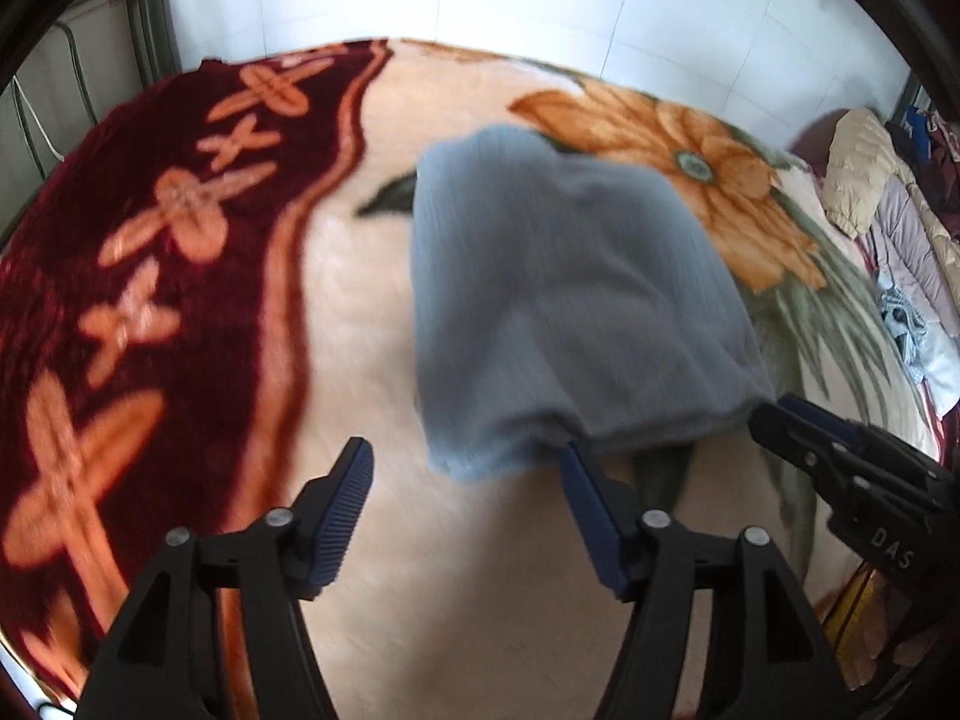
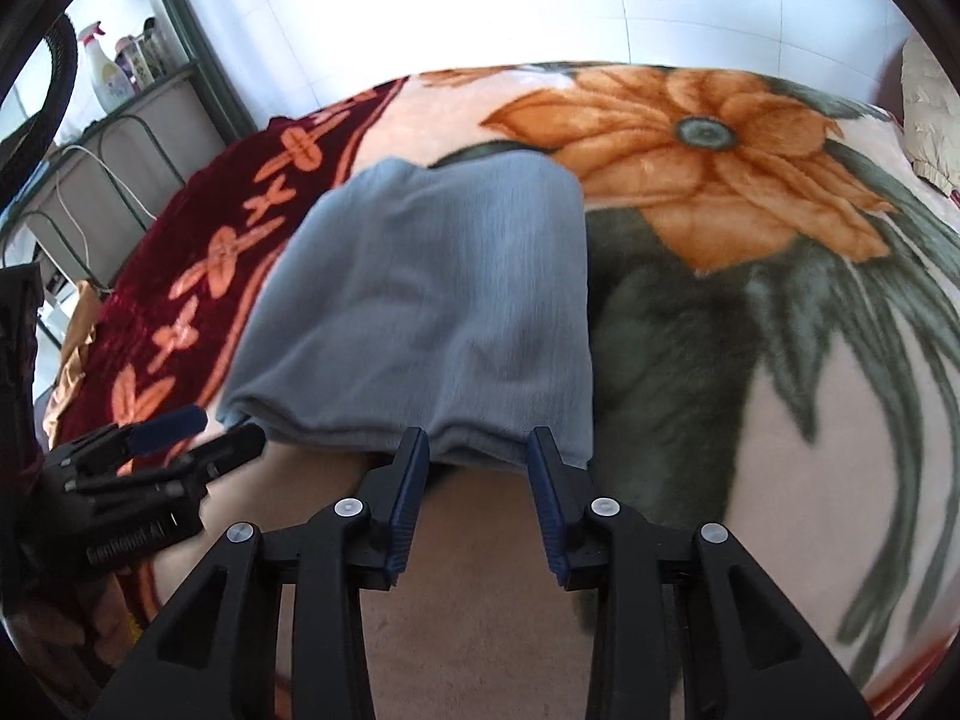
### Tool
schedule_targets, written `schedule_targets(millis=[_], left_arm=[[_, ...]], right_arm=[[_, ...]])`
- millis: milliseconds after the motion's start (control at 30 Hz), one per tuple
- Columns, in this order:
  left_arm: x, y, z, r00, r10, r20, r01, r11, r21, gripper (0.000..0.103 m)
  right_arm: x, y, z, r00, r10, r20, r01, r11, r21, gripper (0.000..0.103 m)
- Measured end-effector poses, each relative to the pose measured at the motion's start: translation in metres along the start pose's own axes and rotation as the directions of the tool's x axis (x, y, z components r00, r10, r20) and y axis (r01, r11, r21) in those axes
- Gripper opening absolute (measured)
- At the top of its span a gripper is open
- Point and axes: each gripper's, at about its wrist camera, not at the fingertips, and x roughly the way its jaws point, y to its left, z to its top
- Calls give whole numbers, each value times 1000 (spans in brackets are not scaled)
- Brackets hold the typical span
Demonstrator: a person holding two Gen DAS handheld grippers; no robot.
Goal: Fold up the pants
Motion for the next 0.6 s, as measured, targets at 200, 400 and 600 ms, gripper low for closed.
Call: schedule_targets(millis=[200, 400, 600], left_arm=[[22, -16, -9, 999, 21, -32, -20, 999, 31, 77], [31, -21, -12, 998, 55, -21, -54, 998, 40, 86], [38, -18, -11, 997, 76, 1, -76, 997, 19, 88]], right_arm=[[22, -1, -14, 999, -46, -18, 46, 999, -9, 43], [20, 9, -26, 996, -88, -5, 87, 994, -70, 53], [31, 5, -25, 995, -99, -13, 98, 994, -55, 55]])
